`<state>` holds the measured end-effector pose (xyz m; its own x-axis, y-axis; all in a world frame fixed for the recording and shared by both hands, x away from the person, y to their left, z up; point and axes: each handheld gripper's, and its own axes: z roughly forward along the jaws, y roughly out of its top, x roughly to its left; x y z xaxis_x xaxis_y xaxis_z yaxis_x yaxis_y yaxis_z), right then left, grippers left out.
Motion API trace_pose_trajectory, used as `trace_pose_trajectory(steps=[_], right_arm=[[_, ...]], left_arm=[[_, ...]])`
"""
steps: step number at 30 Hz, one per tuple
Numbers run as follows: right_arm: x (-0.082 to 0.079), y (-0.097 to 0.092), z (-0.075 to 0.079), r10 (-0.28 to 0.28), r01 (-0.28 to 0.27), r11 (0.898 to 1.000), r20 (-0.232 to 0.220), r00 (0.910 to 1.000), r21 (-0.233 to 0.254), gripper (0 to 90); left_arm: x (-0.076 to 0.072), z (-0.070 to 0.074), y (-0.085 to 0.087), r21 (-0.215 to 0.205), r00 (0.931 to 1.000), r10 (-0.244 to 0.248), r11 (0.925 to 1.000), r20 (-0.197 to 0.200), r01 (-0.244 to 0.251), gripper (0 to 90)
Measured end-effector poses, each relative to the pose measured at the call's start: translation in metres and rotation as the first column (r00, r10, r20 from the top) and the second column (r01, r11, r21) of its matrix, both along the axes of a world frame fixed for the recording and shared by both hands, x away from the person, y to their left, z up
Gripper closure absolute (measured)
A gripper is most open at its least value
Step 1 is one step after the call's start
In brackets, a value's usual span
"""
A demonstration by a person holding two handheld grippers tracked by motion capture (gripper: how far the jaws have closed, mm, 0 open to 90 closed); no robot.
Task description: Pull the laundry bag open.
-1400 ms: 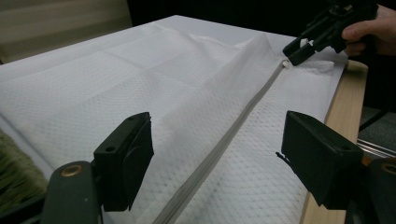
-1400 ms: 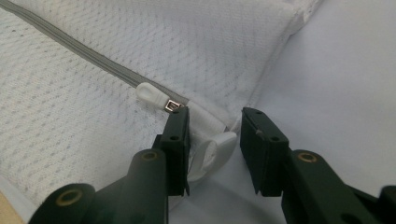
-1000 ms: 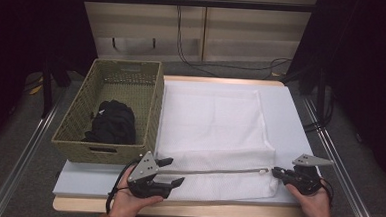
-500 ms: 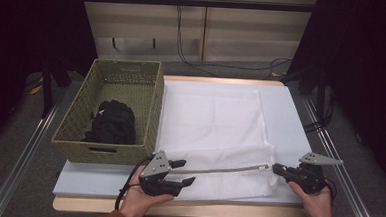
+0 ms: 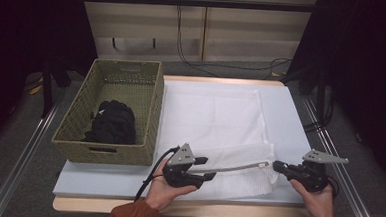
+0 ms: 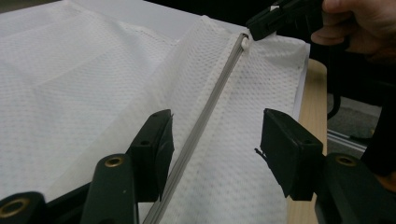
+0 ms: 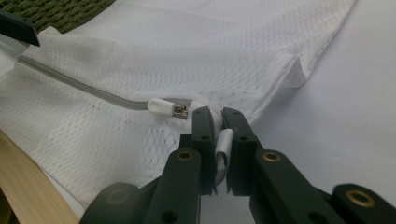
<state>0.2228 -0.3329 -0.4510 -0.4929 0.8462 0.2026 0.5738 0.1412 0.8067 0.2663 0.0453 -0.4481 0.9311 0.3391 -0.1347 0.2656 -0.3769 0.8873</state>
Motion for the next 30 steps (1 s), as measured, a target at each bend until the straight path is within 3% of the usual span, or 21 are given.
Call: trace_pose_trajectory(steps=[5,8,10,12,22,25,27,30], right_arm=[[0.004,0.003,0.004,0.012,-0.012,1.0,0.009,0.9999,0.01,84.0],[0.007,0.006,0.007,0.025,-0.025,1.0,0.016,0.9996,0.005,84.0],[0.008,0.008,0.01,0.03,-0.03,0.999,0.018,0.9994,0.009,84.0],[0.01,0.01,0.013,0.041,-0.041,0.999,0.024,0.9989,0.003,84.1],[0.012,0.011,0.015,0.066,-0.066,0.998,0.031,0.9973,-0.009,84.0],[0.011,0.013,0.009,0.067,-0.066,0.998,0.01,0.9977,-0.004,84.0],[0.011,0.013,0.009,0.073,-0.073,0.997,0.013,0.9972,-0.002,84.0],[0.012,0.015,0.013,0.075,-0.075,0.997,0.022,0.997,0.009,84.0]], left_arm=[[0.002,0.002,-0.02,-0.003,0.9992,-0.04,0.9992,-0.008,0.04,44.1],[0.005,0.002,-0.027,0.007,0.9994,-0.035,0.9994,-0.001,0.035,43.9],[0.008,0.001,-0.03,-0.018,0.9985,-0.049,0.9987,-0.024,0.048,43.9],[0.009,0.001,-0.032,-0.009,0.9983,-0.053,0.9985,-0.025,0.053,45.0],[0.016,0.003,-0.044,-0.02,0.9985,-0.049,0.9986,-0.022,0.049,57.7],[0.018,0.006,-0.05,-0.012,0.9975,-0.07,0.9975,-0.013,0.07,63.1],[0.019,0.006,-0.054,-0.038,0.9969,-0.076,0.9965,-0.02,0.075,65.9],[0.019,0.005,-0.061,-0.034,0.9954,-0.09,0.9954,-0.031,0.089,69.4]])
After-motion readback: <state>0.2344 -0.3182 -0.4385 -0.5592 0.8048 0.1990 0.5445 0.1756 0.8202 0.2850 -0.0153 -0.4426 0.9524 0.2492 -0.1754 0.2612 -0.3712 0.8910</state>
